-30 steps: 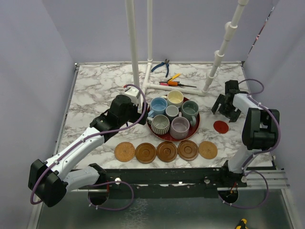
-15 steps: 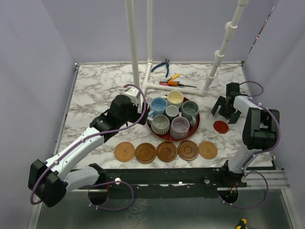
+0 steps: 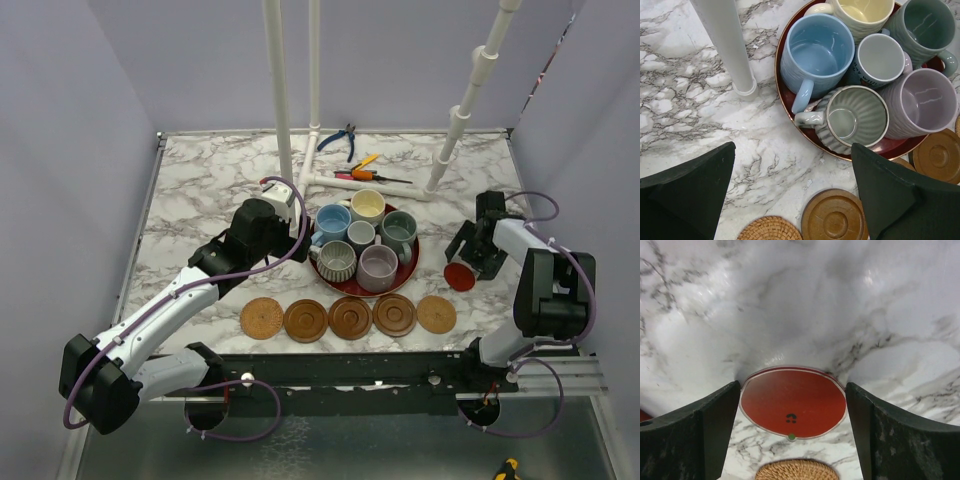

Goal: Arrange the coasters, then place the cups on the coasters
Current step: Move the coaster to the corner of the board.

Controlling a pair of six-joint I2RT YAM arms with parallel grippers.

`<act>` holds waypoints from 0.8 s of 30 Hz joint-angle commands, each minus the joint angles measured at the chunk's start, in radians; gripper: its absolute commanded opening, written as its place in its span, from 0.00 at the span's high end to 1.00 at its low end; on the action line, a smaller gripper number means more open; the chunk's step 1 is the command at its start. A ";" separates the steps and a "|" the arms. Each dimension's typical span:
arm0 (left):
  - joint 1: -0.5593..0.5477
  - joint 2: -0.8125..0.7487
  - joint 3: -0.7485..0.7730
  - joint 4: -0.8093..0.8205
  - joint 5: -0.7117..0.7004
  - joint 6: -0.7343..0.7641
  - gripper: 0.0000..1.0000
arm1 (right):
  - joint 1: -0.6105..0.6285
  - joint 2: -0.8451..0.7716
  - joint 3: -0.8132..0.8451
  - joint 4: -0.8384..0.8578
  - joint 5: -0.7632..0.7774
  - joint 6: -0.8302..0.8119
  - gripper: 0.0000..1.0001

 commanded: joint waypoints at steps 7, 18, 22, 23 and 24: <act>-0.001 -0.034 -0.023 0.022 0.022 -0.012 0.01 | 0.000 -0.102 -0.057 -0.184 -0.062 0.036 0.18; -0.004 -0.022 -0.030 0.028 0.024 -0.023 0.02 | 0.039 -0.235 -0.011 -0.201 -0.110 0.020 0.20; -0.004 -0.013 -0.032 0.027 0.028 -0.021 0.02 | 0.060 -0.241 -0.007 -0.166 -0.225 0.036 0.25; -0.004 -0.013 -0.031 0.026 0.028 -0.022 0.02 | 0.064 -0.238 -0.010 -0.156 -0.251 0.046 0.26; -0.004 -0.013 -0.033 0.026 0.028 -0.020 0.02 | 0.071 -0.236 -0.016 -0.145 -0.273 0.059 0.28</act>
